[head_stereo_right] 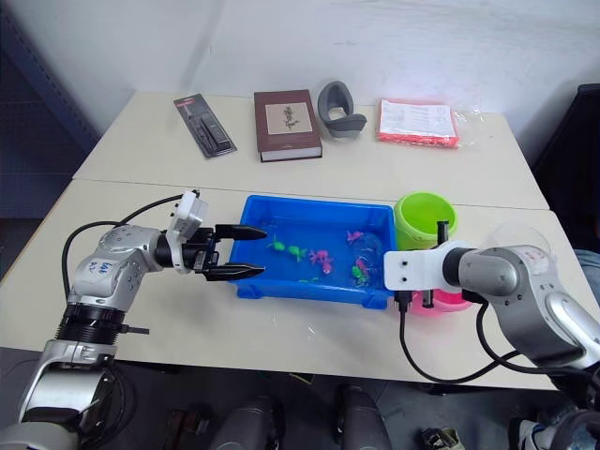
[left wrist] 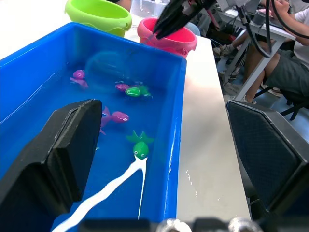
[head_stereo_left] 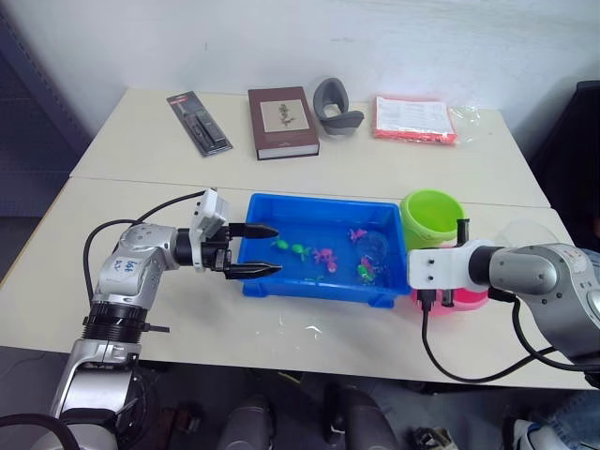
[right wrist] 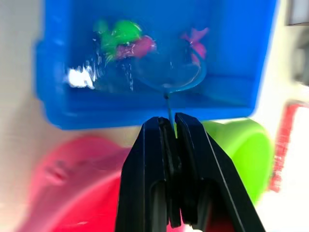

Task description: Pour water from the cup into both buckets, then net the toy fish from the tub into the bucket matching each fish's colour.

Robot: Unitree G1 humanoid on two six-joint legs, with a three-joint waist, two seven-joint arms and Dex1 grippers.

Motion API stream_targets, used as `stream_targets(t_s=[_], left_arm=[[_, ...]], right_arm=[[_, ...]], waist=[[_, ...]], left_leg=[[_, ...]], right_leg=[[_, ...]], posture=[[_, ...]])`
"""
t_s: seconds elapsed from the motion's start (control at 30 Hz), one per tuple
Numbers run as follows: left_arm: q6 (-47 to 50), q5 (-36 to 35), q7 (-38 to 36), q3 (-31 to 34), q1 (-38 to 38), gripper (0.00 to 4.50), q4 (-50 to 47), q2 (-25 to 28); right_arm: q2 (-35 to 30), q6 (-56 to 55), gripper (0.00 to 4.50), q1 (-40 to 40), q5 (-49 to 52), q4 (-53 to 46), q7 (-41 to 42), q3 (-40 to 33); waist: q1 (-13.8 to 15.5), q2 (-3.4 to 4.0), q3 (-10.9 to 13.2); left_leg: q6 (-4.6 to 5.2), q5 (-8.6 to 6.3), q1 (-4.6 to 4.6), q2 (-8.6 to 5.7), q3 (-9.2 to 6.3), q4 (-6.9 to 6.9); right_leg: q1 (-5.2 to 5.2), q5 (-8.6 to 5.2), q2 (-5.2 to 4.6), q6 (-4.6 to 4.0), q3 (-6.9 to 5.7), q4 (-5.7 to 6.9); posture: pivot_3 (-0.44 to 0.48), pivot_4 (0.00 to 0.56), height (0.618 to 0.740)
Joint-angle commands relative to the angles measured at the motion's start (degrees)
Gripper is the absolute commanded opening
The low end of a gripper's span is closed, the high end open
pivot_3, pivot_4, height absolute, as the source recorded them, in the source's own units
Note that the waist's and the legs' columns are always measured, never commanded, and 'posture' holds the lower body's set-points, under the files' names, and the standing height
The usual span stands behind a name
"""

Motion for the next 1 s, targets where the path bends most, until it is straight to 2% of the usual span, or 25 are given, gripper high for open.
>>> stream_targets(t_s=[0.03,0.27,0.37,0.53,0.8,1.0], left_arm=[[0.05,-0.87,-0.11,0.24,-0.39,4.44,-2.53,-0.05],[0.72,-1.11,0.48,0.42,0.47,4.44,-3.79,-0.18],[0.93,-1.2,0.51,0.54,0.72,4.44,-4.09,-0.09],[0.72,-1.15,0.36,0.64,1.08,4.44,-4.08,-0.07],[-0.3,-1.01,0.26,0.57,1.93,4.44,-4.38,-0.32],[-0.91,-0.8,0.25,0.22,1.71,4.44,-3.91,-0.87]], right_arm=[[-0.34,3.9,0.0,-0.45,1.68,-1.72,3.85,-0.75],[2.38,10.17,0.0,-0.61,4.39,-1.97,2.5,-4.12],[0.61,11.32,0.0,-0.8,5.64,-1.92,3.66,-6.0],[-3.5,2.3,0.0,-3.39,1.69,1.74,3.09,-4.77],[-1.09,-5.39,0.0,-7.43,-2.51,2.4,3.88,1.0],[-2.89,-15.59,0.0,-8.11,-5.67,5.31,5.82,2.46]], waist=[[-0.04,0.0,0.0],[-0.08,0.0,0.0],[-0.07,0.01,0.0],[-0.02,0.04,0.02],[-0.22,0.04,0.02],[-0.3,0.05,0.03]], left_leg=[[0.01,0.0,0.0,0.0,0.0,0.01],[0.01,0.0,0.01,0.01,0.01,0.03],[0.0,0.0,0.01,0.0,0.02,0.03],[0.03,-0.01,0.01,-0.08,0.01,0.04],[0.05,-0.01,-0.01,-0.11,0.06,0.05],[0.04,-0.01,0.01,-0.08,0.1,0.04]], right_leg=[[0.0,0.01,0.0,0.01,0.0,0.0],[0.0,0.02,-0.05,0.04,0.02,0.0],[0.0,0.03,-0.05,0.04,0.02,0.0],[0.0,0.03,-0.05,0.06,0.01,-0.01],[0.0,0.08,-0.05,0.15,0.01,-0.04],[-0.01,0.09,-0.02,0.16,0.0,-0.04]], posture=[[0.0,0.15,0.74],[0.0,0.15,0.74],[0.0,0.15,0.74],[0.0,0.15,0.74],[0.0,0.15,0.74],[0.0,0.15,0.74]])
